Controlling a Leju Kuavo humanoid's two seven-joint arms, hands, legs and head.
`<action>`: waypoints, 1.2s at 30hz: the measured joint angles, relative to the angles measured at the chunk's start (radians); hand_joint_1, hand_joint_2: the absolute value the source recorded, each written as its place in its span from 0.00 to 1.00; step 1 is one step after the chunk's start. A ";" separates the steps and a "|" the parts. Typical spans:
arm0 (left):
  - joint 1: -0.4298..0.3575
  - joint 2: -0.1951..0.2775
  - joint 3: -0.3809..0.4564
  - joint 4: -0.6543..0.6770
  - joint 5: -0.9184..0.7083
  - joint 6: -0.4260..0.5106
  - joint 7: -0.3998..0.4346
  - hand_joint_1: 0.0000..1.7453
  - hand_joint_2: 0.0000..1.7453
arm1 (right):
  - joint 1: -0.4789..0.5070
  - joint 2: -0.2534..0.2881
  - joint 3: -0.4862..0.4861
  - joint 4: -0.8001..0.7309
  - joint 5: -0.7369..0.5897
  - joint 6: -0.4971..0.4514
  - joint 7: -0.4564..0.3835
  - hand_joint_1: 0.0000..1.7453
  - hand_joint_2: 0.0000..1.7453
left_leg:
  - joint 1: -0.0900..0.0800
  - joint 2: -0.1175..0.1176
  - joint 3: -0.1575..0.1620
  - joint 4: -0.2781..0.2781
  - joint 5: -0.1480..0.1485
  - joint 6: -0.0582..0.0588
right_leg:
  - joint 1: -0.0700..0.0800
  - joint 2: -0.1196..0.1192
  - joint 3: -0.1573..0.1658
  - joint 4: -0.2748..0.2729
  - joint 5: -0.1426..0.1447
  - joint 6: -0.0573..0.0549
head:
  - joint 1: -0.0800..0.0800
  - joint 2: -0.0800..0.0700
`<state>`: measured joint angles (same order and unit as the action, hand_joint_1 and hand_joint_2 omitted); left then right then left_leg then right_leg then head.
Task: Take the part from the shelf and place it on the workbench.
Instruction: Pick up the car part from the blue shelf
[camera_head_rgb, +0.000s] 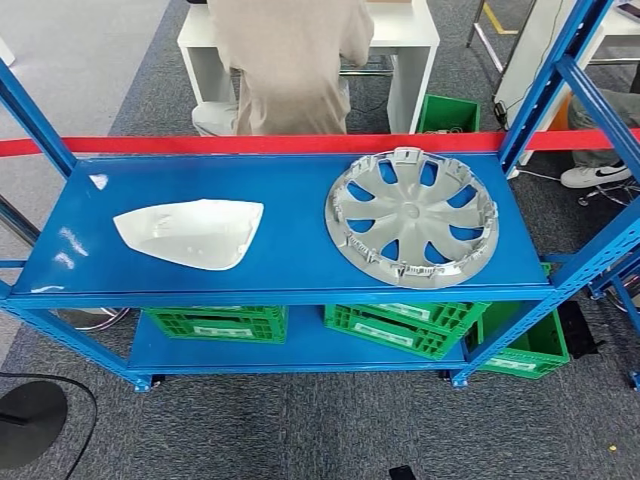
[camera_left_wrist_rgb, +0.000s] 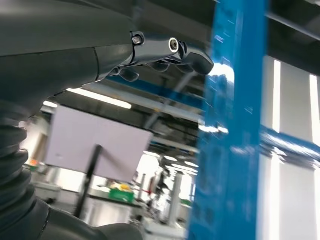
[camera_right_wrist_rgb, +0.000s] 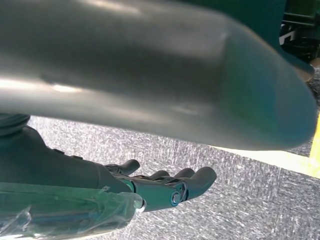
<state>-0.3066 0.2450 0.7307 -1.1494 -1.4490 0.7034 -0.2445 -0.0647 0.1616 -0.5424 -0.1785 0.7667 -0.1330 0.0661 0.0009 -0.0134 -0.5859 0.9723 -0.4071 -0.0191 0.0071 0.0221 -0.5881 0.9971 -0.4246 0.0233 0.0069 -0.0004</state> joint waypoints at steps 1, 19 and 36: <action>0.015 -0.002 -0.002 -0.023 -0.010 0.000 0.034 0.00 1.00 | 0.000 0.002 -0.004 0.000 0.001 -0.001 0.002 0.00 0.00 | 0.000 0.000 0.000 0.000 0.000 0.000 | 0.000 0.000 0.000 0.000 0.000 0.000 | 0.000 0.000; 0.189 0.116 0.332 -0.007 0.077 0.000 -0.037 0.00 1.00 | 0.002 0.013 -0.051 0.000 0.024 -0.007 0.021 0.00 0.00 | 0.002 0.000 0.000 0.000 -0.003 -0.002 | 0.002 0.000 0.001 0.000 -0.004 -0.004 | 0.000 0.000; 0.144 0.097 0.481 0.081 0.176 0.000 -0.230 0.00 1.00 | -0.002 0.016 -0.069 0.000 0.054 -0.001 0.003 0.00 0.00 | 0.002 -0.001 0.004 0.000 -0.004 -0.002 | 0.002 -0.002 -0.001 0.000 -0.006 -0.003 | 0.000 0.000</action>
<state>-0.1630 0.3421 1.2113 -1.0686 -1.2734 0.7030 -0.4745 -0.0668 0.1778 -0.6113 -0.1785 0.8206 -0.1343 0.0692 0.0027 -0.0146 -0.5814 0.9718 -0.4114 -0.0213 0.0092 0.0199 -0.5889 0.9969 -0.4307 0.0198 0.0068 -0.0004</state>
